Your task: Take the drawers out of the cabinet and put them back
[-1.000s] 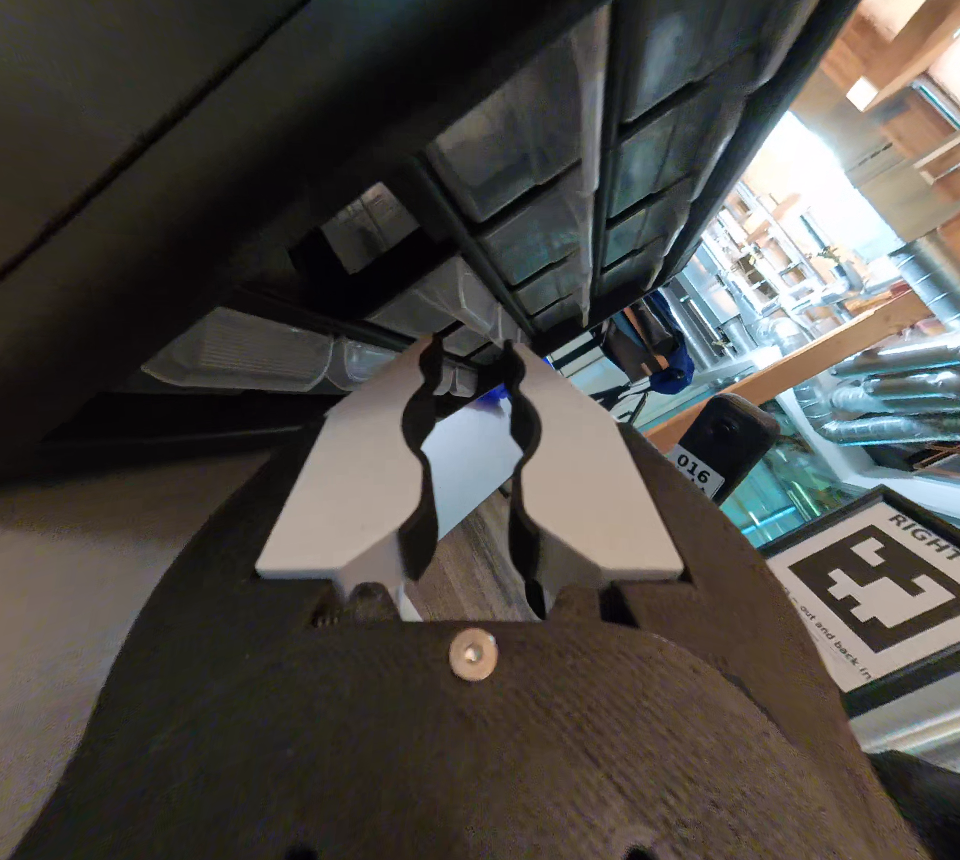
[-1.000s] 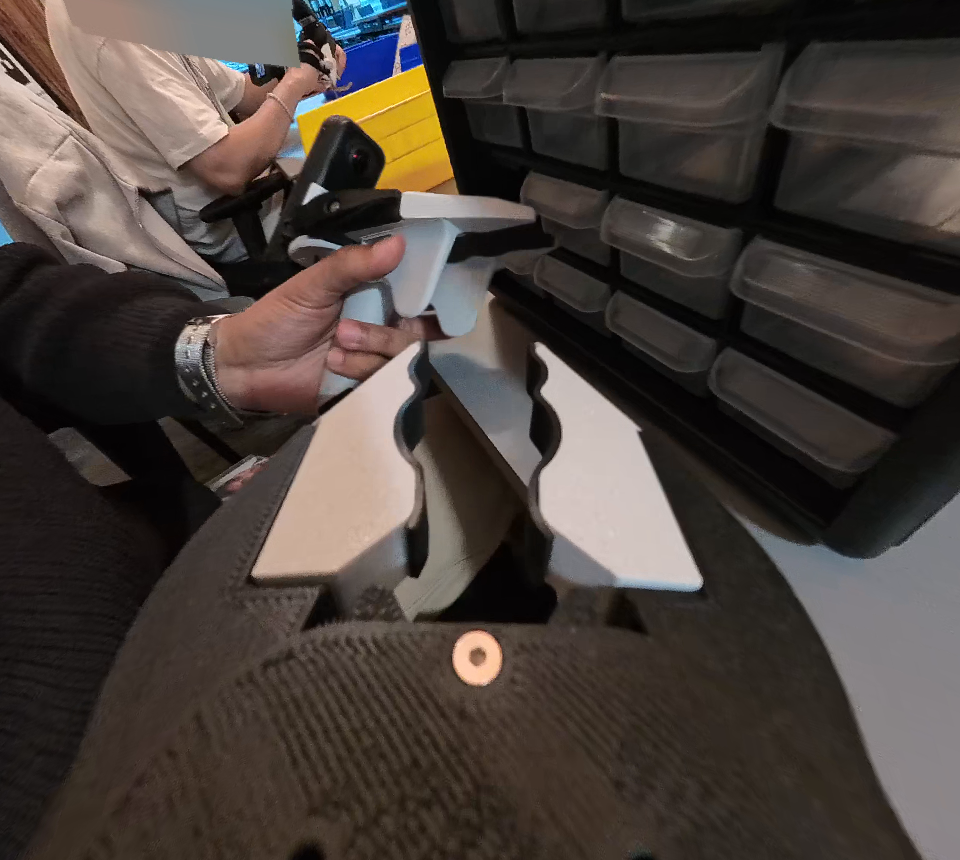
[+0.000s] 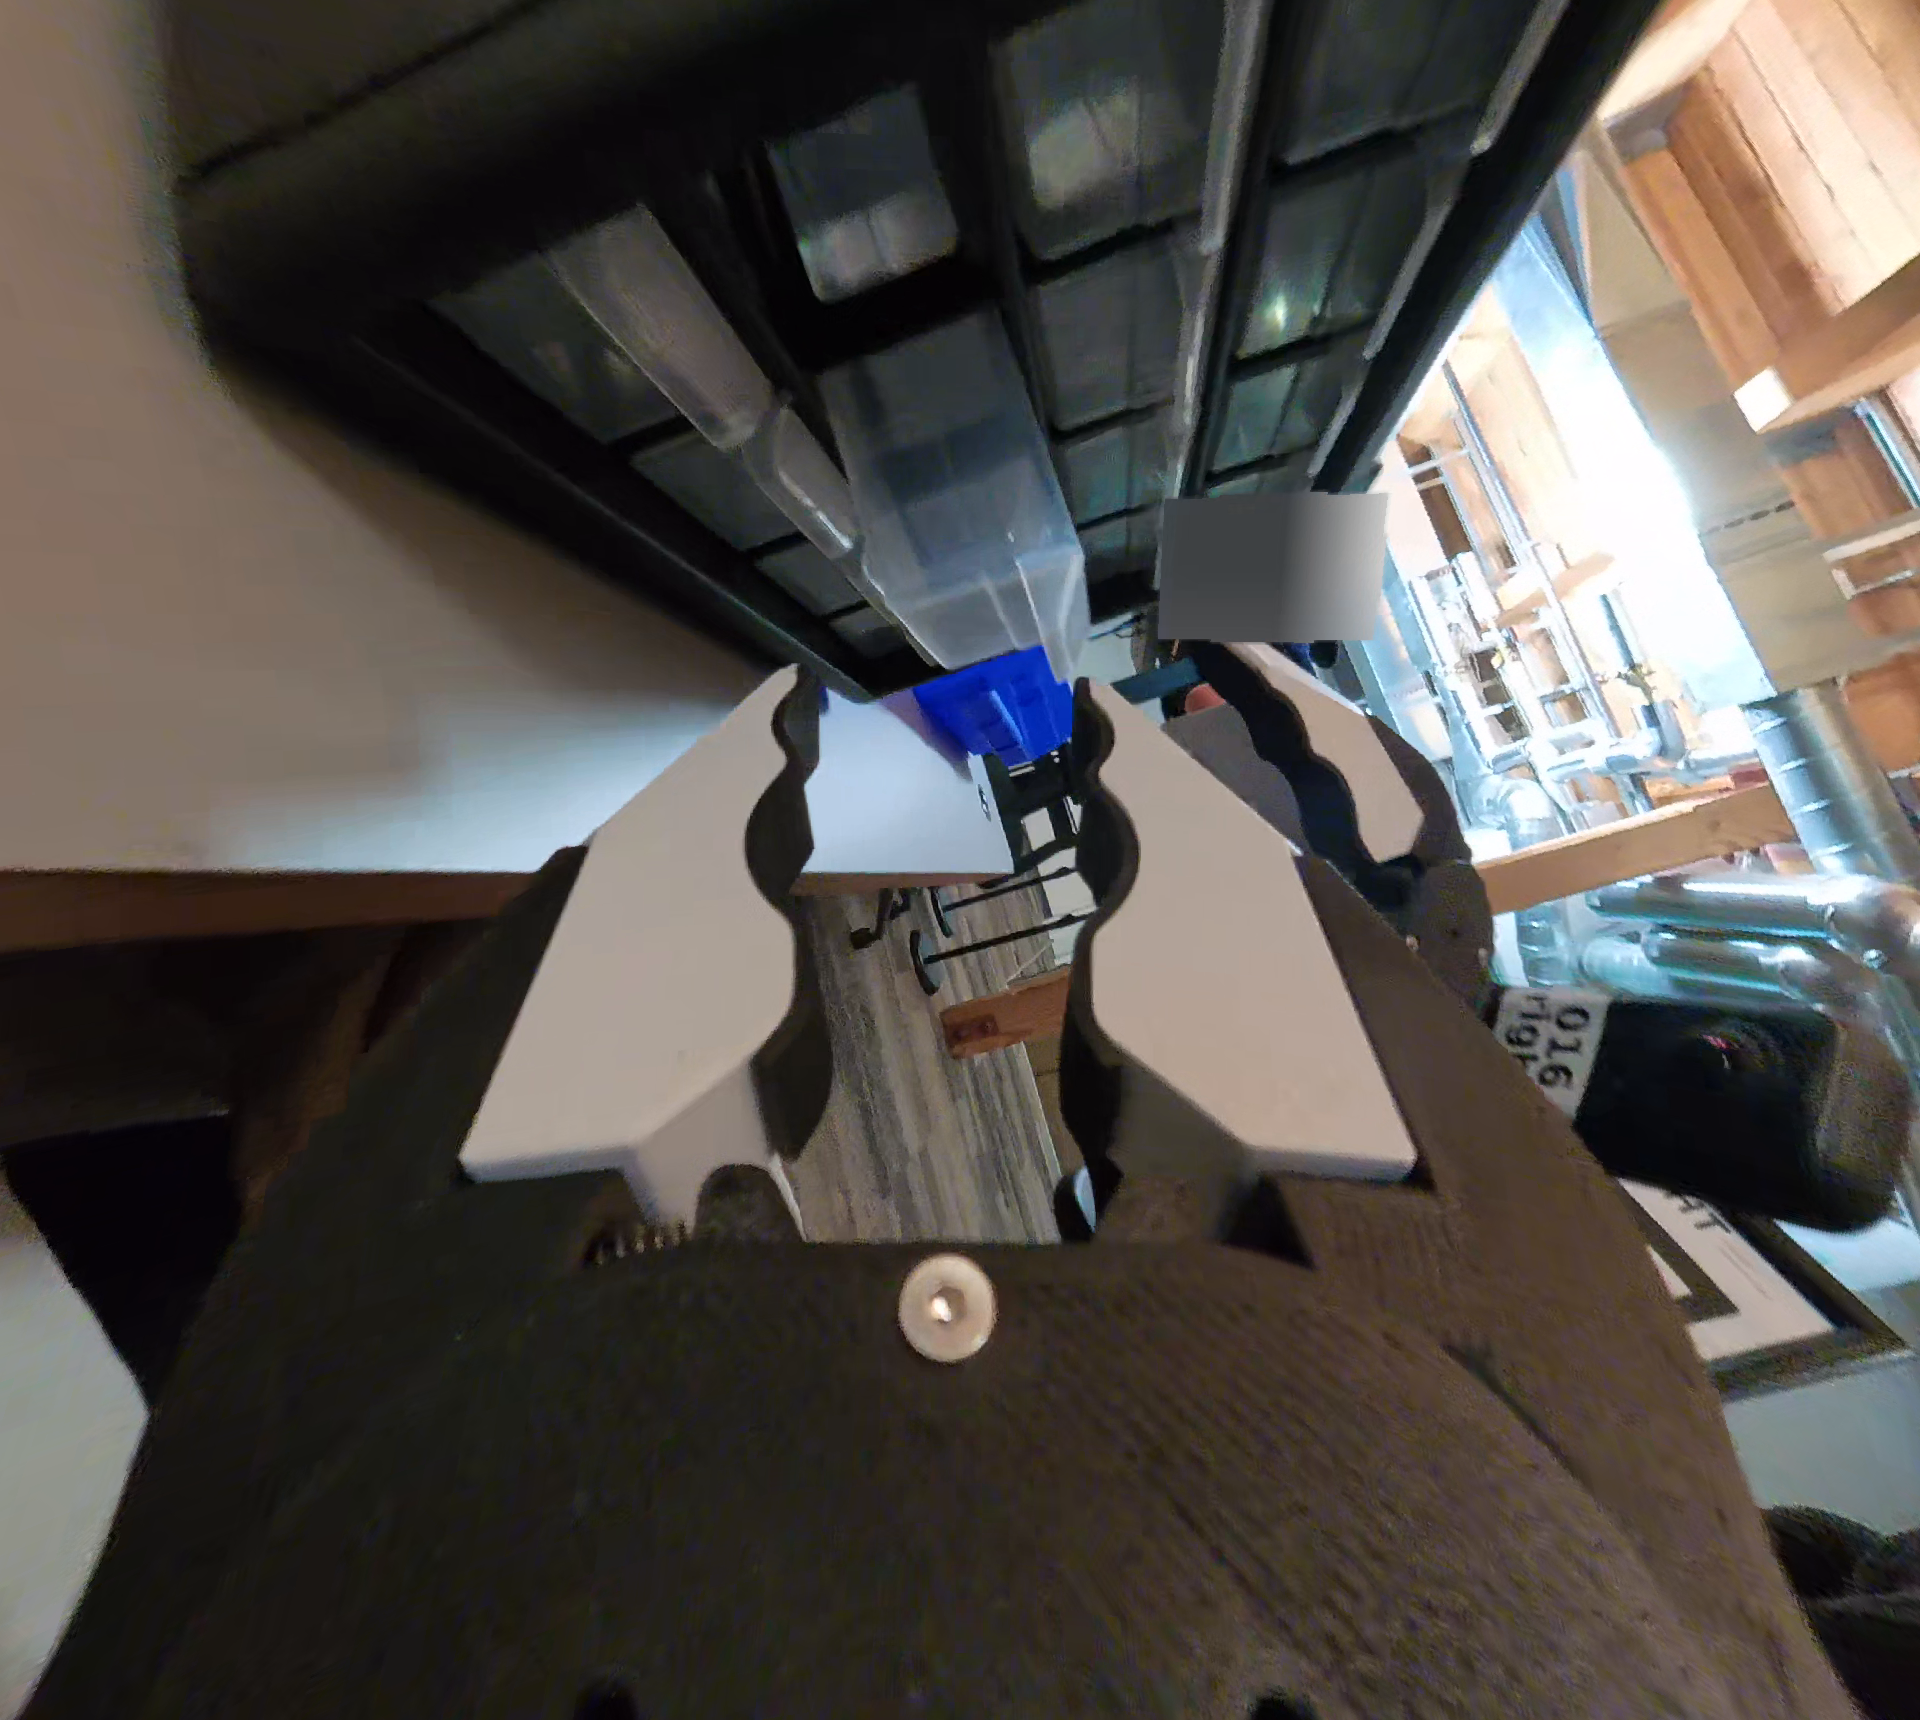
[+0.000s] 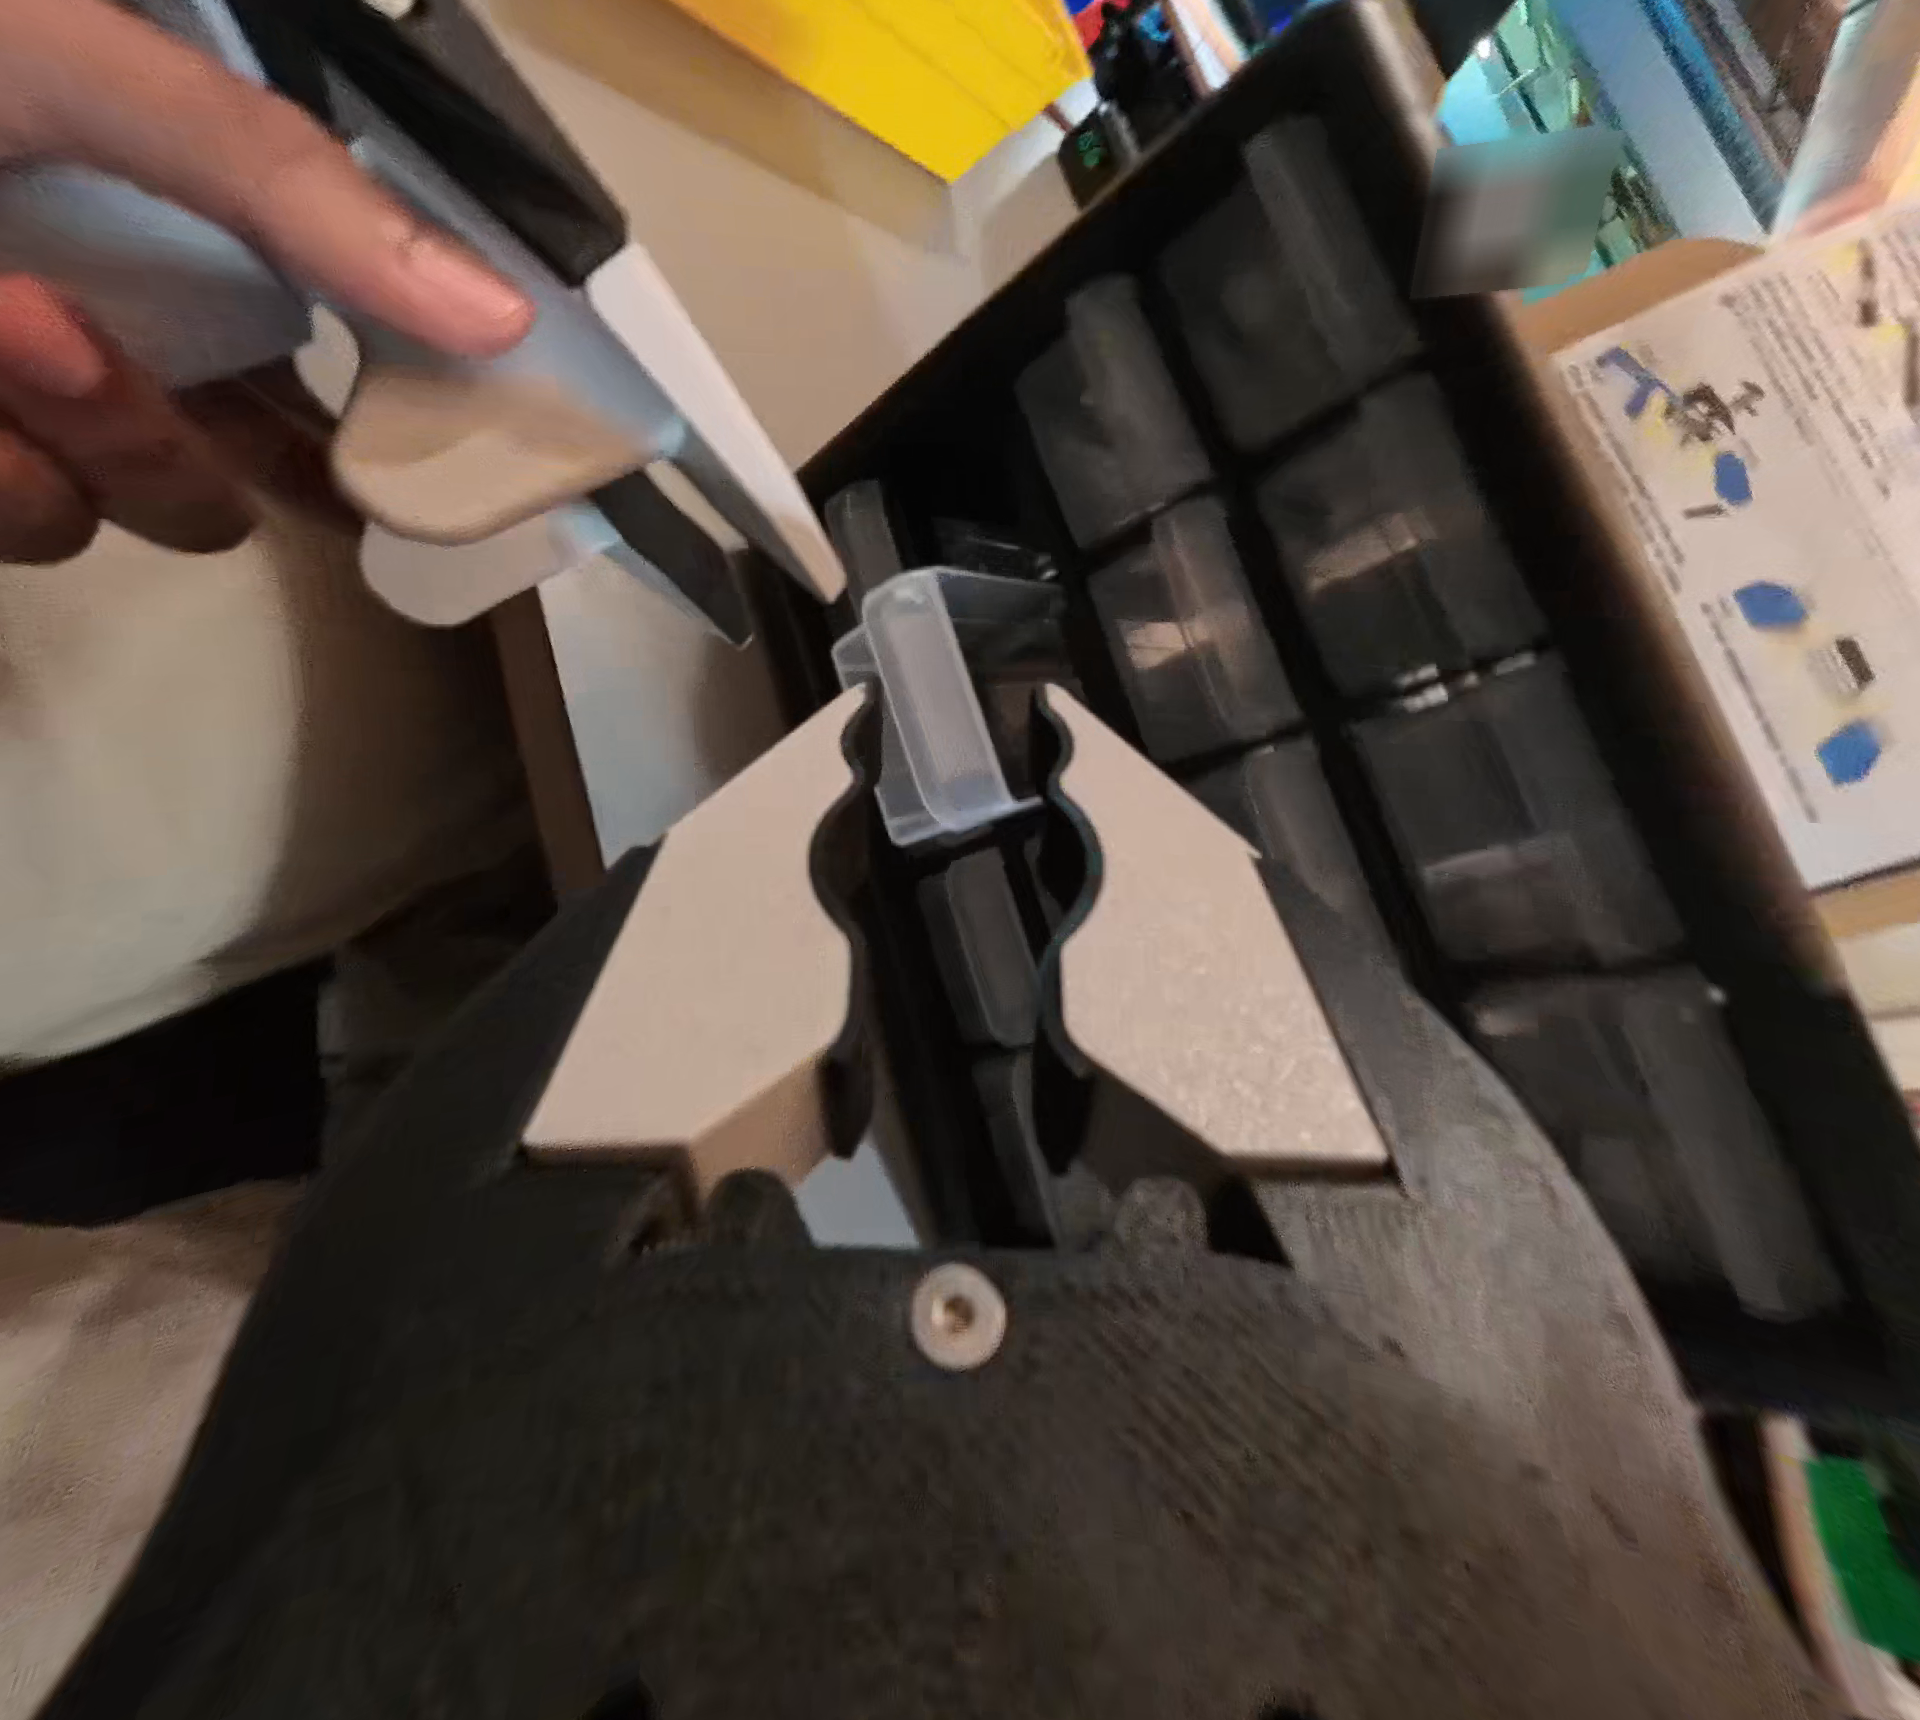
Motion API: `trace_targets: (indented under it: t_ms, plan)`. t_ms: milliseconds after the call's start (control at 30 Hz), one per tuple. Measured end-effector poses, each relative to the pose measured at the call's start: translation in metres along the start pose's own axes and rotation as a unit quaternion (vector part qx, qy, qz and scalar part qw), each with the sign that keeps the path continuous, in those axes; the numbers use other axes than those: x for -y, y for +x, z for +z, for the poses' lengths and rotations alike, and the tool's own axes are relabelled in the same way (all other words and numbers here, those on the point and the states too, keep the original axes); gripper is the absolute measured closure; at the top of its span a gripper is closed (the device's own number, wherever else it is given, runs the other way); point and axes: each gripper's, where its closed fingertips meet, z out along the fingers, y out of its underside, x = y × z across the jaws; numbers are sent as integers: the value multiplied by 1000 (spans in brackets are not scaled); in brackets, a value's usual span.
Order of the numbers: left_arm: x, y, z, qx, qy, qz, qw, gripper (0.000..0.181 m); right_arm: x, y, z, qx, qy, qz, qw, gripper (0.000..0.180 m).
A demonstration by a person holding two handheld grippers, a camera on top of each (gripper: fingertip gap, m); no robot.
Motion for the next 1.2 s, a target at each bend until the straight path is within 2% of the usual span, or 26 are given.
trace_targets:
  t_ms: [200, 300, 433, 633, 967, 1200]
  plan:
    - [17, -2, 0, -3, 8, 17, 1000, 134, -14, -4, 27, -7, -83, -97, 992, 161]
    - [32, 23, -6, -55, 46, 49, 996, 138, -14, -5, 26, -20, -95, -129, 987, 163]
    - [56, 52, -17, -86, 86, 156, 980, 139, -6, -14, 13, 9, -98, -124, 987, 163]
    - [65, 61, -19, -71, 91, 267, 957, 138, 6, -30, -9, 39, -89, -108, 989, 163]
    - [62, 61, -17, -92, 82, 248, 961, 141, 10, -33, -24, 95, -86, -88, 988, 163]
    - [59, 57, -16, -82, 75, 252, 961, 141, 10, -43, -29, 66, -56, -96, 992, 162]
